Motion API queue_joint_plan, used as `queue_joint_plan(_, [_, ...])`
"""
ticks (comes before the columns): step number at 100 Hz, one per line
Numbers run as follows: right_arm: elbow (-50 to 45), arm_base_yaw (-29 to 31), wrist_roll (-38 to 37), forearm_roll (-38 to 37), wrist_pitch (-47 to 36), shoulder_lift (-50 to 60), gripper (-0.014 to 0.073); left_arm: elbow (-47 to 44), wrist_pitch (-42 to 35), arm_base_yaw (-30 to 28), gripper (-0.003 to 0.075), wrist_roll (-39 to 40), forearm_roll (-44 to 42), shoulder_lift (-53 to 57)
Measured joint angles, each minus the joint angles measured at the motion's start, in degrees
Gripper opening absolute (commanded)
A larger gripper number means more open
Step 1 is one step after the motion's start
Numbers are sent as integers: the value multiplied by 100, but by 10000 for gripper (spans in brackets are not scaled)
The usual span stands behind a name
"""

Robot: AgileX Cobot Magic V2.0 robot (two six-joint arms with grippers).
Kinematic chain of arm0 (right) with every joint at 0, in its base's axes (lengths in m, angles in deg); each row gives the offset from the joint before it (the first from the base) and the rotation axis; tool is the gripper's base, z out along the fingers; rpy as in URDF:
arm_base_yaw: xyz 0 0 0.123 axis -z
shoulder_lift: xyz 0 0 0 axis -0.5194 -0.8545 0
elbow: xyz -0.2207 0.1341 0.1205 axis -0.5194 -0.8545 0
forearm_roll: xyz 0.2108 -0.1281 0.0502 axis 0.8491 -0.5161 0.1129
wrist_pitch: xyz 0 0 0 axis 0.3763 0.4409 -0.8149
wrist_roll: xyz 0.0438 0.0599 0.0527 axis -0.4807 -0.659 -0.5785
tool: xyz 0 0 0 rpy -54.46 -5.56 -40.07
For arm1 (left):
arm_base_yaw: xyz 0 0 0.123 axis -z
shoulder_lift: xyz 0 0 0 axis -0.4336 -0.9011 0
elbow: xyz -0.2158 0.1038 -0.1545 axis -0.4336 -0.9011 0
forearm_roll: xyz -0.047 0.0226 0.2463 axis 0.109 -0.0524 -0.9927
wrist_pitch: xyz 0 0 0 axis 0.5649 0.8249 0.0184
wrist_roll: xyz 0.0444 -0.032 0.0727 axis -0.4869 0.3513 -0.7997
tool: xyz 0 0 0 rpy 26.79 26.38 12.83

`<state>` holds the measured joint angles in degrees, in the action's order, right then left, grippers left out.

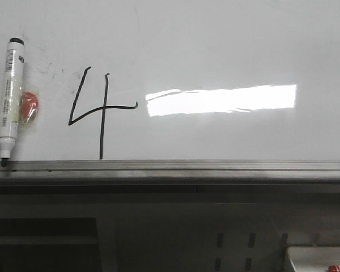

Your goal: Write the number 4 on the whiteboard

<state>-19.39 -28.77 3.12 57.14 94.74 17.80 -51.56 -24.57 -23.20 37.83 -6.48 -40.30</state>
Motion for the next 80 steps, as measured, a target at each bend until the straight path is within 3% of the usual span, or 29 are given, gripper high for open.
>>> queue_joint_plan(21, [10, 194, 0, 0, 666, 0, -64, 0, 0, 0, -20, 0, 0, 0])
queue_joint_plan(80, [10, 200, 0, 2, 674, 0, -64, 0, 2, 0, -20, 0, 0, 0])
